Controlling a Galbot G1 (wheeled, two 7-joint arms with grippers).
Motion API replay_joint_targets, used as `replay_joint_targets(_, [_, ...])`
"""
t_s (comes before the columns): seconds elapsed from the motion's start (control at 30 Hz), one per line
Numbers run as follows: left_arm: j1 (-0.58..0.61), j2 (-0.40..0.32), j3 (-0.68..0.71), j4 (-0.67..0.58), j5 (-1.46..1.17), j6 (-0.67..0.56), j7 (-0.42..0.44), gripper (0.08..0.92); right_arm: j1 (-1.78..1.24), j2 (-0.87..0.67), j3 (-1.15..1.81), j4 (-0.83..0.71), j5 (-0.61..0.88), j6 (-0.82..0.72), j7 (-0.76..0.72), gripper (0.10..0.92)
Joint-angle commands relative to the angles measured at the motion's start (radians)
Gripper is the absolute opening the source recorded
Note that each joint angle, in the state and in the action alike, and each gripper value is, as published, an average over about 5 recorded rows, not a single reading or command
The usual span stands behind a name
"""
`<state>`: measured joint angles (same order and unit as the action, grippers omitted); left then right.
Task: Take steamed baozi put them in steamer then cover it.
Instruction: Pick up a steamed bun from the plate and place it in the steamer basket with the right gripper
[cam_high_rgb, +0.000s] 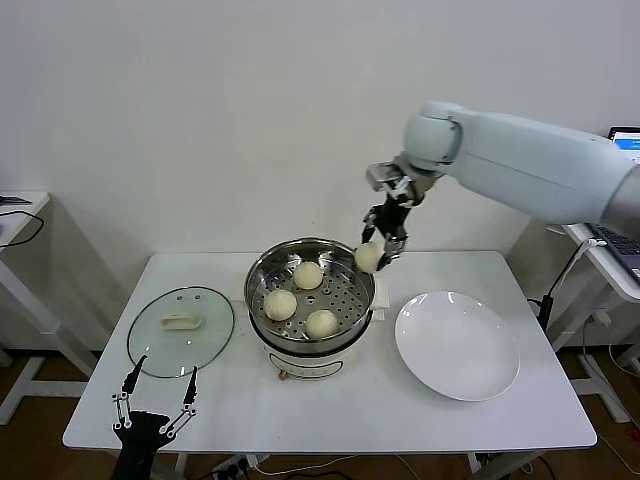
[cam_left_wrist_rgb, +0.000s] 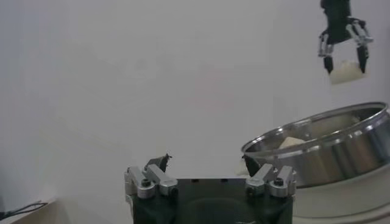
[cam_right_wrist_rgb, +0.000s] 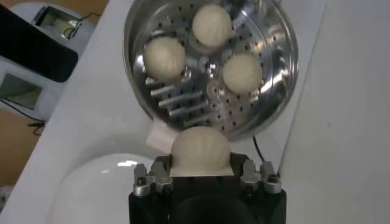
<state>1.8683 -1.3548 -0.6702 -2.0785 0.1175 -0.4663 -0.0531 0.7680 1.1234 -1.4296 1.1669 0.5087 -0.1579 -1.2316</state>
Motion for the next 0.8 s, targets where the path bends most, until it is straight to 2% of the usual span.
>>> replay_joint_targets(0.03, [0.001,0.0,0.0,-0.002,0.0,0.0,-0.004,0.823,-0.01,0.159,-0.085,-0.016,0.042,-0.052,0.075,0.645])
replay_joint_targets(0.8, [-0.003,0.0,-0.008,0.003,-0.003,-0.002,-0.006,0.823,-0.142,0.189,-0.08,-0.092,-0.067,-0.05,0.103,0.646])
